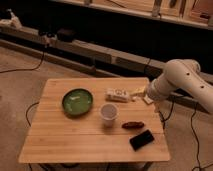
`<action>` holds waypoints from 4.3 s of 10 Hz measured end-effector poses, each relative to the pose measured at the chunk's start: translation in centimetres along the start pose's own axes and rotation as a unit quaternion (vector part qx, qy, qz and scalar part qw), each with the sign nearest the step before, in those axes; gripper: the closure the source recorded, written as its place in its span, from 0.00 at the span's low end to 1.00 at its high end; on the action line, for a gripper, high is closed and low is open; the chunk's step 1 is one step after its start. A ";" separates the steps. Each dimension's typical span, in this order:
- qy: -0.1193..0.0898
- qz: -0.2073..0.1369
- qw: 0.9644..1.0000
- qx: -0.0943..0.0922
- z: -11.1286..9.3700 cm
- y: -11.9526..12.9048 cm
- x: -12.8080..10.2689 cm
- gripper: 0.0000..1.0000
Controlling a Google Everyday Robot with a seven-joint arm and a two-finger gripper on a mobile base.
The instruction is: Place the eraser in the ceramic cup
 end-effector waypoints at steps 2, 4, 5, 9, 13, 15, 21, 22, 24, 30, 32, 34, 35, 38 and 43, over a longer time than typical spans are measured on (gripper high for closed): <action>0.000 0.000 1.000 0.000 0.0 0.0 0.0 0.20; 0.000 0.000 1.000 0.000 0.0 0.0 0.0 0.20; 0.000 0.000 1.000 0.000 0.0 0.0 0.0 0.20; 0.000 0.000 1.000 0.000 0.0 0.0 0.0 0.20; 0.000 0.000 1.000 0.000 0.0 0.0 0.0 0.20; 0.000 0.000 1.000 0.000 0.0 0.0 0.0 0.20; 0.000 0.000 1.000 0.000 0.0 0.0 0.0 0.20; 0.000 0.000 1.000 0.000 0.0 0.0 0.0 0.20; 0.000 0.000 1.000 0.000 0.0 0.0 0.0 0.20; 0.019 0.019 0.999 -0.016 -0.7 0.3 0.5 0.20; 0.042 0.066 0.997 -0.025 -2.0 1.0 1.0 0.20; 0.049 0.114 0.992 -0.019 -2.7 1.5 0.6 0.20; 0.048 0.127 0.991 -0.013 -2.9 1.7 0.4 0.20; 0.023 0.173 0.985 0.010 -1.9 3.5 -1.1 0.20; 0.026 0.217 0.976 -0.003 -0.9 7.1 -1.8 0.20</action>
